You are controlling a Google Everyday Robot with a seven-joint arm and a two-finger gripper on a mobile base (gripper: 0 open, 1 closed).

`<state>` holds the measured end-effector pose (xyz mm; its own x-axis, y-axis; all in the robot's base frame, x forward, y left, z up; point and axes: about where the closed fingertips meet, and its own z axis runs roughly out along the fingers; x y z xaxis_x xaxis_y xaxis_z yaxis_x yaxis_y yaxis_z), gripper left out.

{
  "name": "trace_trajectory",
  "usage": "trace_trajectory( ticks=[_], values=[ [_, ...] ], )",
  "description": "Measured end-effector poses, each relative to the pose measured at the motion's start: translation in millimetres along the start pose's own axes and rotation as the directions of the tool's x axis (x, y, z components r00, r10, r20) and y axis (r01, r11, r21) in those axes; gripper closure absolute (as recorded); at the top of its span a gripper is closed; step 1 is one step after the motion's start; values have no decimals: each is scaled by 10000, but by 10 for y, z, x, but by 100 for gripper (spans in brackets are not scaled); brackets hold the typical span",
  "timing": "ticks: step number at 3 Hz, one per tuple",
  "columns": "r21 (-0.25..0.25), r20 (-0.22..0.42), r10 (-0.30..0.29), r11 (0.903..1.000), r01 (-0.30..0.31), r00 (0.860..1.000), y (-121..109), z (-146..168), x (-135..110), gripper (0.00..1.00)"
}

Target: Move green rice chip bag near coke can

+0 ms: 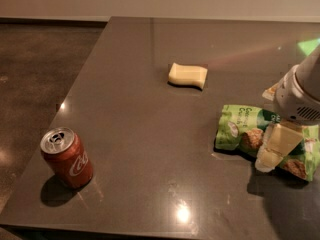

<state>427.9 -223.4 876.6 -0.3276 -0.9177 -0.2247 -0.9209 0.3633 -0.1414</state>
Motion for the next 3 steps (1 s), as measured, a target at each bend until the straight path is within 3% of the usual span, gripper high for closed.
trace_trajectory(
  ticks=[3],
  values=[
    [224,-456,137,9997,-126,9989,-75,69,-2,65]
  ],
)
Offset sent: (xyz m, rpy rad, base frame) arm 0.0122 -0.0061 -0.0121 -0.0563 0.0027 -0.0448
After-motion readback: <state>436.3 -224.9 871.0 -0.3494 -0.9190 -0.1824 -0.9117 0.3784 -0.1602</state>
